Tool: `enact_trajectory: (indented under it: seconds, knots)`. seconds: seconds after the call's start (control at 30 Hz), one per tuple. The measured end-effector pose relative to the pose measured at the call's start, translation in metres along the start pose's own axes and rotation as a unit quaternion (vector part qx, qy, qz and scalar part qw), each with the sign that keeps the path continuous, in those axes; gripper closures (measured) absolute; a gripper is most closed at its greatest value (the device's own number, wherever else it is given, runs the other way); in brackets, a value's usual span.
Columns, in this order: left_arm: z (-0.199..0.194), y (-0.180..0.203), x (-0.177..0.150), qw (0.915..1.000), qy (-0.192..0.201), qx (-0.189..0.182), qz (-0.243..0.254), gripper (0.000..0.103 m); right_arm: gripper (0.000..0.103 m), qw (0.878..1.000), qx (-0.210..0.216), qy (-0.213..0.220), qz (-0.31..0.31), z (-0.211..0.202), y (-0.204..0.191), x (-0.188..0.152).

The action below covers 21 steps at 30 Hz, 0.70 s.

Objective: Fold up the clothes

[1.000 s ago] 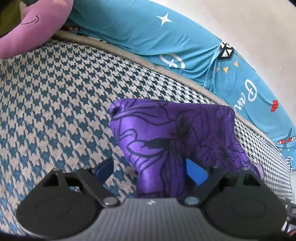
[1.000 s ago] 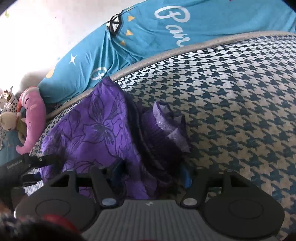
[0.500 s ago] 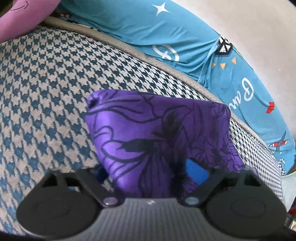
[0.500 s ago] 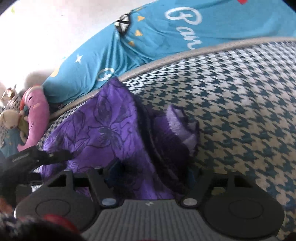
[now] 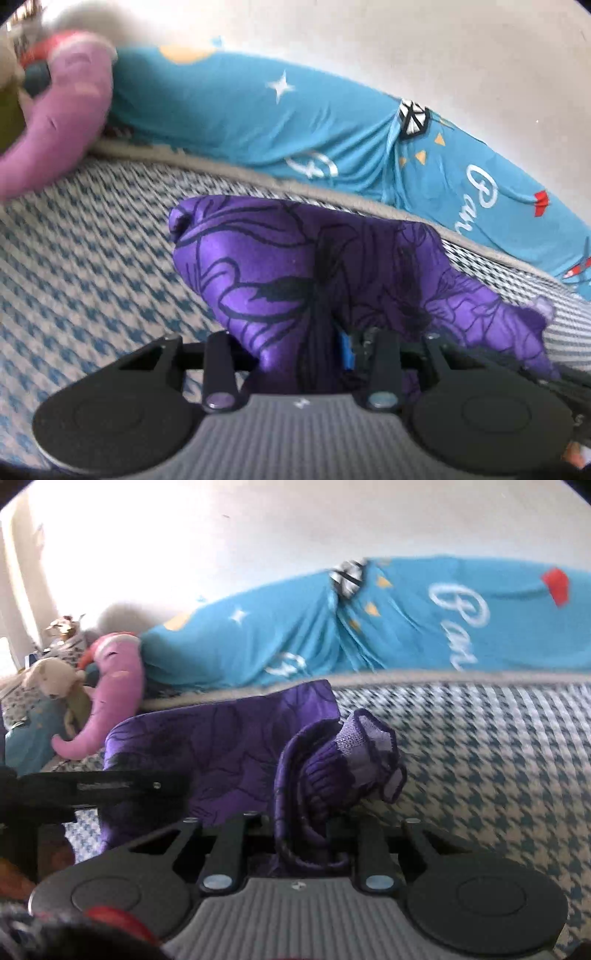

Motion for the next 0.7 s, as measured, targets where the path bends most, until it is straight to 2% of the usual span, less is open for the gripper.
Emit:
enact_trajectory:
  seconds: [0.1,0.7]
  knots:
    - [-0.014,-0.006,0.006,0.9997,0.019,0.017,0.004,0.068,0.081,1.000,0.006,0.009,-0.008,0.002,-0.016,0.005]
    - [-0.068,-0.088,0.022,0.9918,0.052,0.111,-0.036,0.068,0.081,0.998,0.060,0.019,-0.029,0.037,-0.106,0.009]
Point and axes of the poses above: each gripper's, at about its wrist camera, not at the fingertips, and z roughly the way its jaws point, y to its right, x to its top, the point moved 4 cm from there along z, roughly the way its jaws point, and after that the axes turned 6 degrees about -z, right-handed, at the moved point
